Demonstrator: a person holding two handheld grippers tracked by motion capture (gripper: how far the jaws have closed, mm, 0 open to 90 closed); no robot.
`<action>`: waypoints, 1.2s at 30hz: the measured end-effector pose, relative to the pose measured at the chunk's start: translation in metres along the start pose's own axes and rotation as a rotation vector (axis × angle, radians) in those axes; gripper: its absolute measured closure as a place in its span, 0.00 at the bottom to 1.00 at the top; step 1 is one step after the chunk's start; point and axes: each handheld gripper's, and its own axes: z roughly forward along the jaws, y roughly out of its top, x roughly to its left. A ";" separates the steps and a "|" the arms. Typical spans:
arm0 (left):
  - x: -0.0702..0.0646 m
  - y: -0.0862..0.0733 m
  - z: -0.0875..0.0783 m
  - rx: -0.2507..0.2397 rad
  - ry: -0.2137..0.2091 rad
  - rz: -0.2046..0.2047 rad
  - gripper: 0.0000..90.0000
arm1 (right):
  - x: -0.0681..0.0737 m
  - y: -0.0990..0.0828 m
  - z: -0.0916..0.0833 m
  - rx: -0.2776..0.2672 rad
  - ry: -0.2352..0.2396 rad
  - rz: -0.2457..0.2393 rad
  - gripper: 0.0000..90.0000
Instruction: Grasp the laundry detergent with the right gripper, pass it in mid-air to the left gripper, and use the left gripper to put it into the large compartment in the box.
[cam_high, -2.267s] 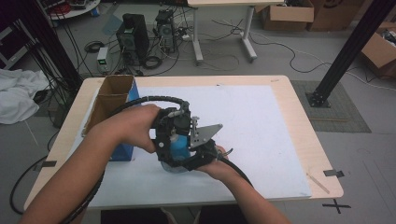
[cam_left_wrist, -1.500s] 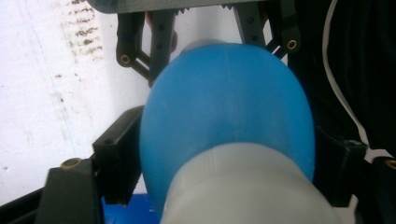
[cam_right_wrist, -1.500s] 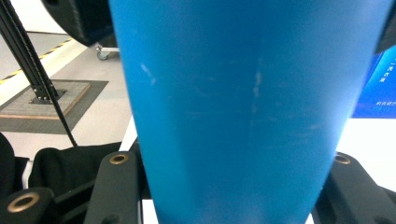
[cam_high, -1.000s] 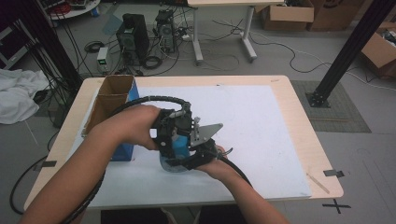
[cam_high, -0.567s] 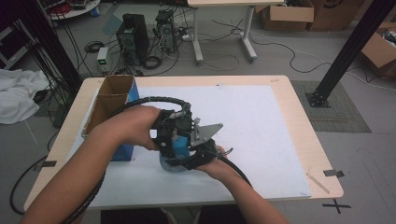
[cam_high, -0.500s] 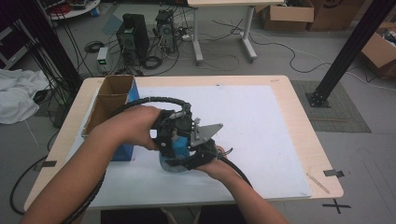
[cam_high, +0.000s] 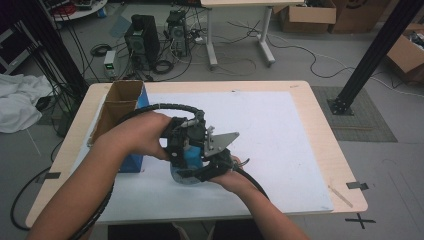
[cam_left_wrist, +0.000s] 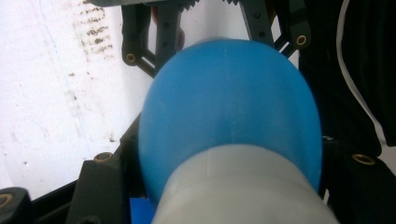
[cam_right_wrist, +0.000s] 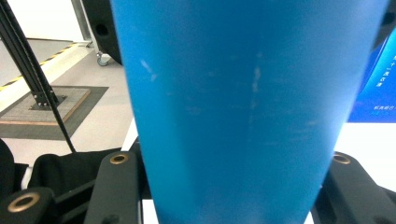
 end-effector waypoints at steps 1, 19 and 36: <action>0.000 0.000 0.000 0.006 -0.003 -0.004 0.43 | 0.000 0.000 0.000 0.000 0.002 -0.005 0.52; 0.002 0.002 -0.010 0.002 0.001 -0.033 0.44 | 0.000 0.004 -0.009 -0.026 -0.039 -0.011 0.33; 0.023 -0.016 -0.034 0.016 -0.036 -0.176 0.43 | -0.015 0.021 -0.059 0.068 -0.032 0.019 0.14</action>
